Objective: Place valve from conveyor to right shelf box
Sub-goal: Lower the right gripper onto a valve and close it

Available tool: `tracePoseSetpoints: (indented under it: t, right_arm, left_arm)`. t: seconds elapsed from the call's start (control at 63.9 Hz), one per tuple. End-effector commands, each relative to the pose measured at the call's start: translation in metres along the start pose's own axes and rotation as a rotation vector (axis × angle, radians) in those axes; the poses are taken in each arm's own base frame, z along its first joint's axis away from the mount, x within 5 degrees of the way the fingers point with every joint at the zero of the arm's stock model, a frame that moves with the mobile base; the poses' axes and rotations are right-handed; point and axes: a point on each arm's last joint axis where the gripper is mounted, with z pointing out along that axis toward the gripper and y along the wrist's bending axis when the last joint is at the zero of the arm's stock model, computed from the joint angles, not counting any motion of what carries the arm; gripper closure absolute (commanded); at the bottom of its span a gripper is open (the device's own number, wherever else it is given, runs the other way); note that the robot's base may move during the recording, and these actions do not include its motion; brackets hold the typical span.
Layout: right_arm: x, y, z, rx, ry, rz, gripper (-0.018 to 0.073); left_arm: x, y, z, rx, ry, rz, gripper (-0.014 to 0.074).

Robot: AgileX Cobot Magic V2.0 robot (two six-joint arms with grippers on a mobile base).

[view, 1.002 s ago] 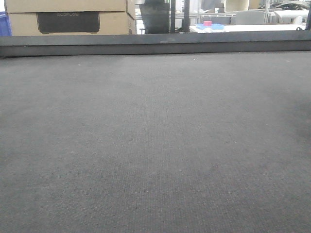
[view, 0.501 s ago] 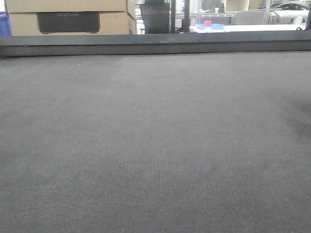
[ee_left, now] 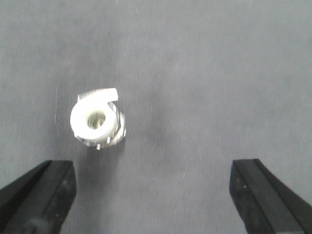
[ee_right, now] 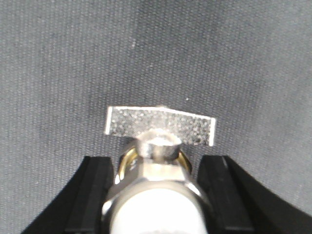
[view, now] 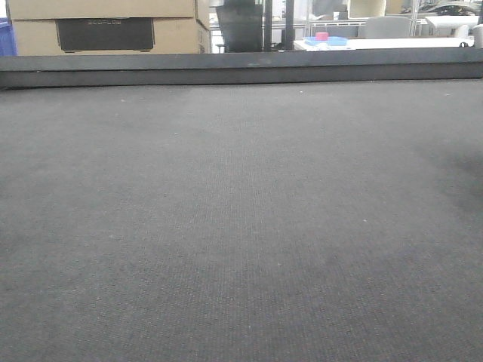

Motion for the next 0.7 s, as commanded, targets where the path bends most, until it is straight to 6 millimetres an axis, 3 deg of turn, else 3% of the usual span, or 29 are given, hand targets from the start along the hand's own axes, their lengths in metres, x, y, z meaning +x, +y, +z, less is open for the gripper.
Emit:
tracePoseSetpoints:
  t: [0.0, 0.219, 0.485, 0.689]
  right_arm:
    - [-0.002, 0.0, -0.009, 0.012, -0.044, -0.014, 0.0713]
    - [0.006, 0.009, -0.052, -0.022, -0.228, 0.019, 0.0712]
    - [0.027, 0.016, -0.092, -0.017, -0.415, 0.028, 0.0712]
    - [0.032, 0.018, -0.105, -0.009, -0.468, 0.024, 0.0712]
  left_arm:
    - [-0.004, 0.006, 0.0, -0.02, 0.064, 0.015, 0.006]
    - [-0.028, 0.04, 0.018, -0.079, 0.111, 0.028, 0.006]
    - [-0.033, 0.052, 0.081, -0.017, 0.278, -0.002, 0.006]
    - [-0.034, 0.055, 0.124, 0.001, 0.369, -0.001, 0.006]
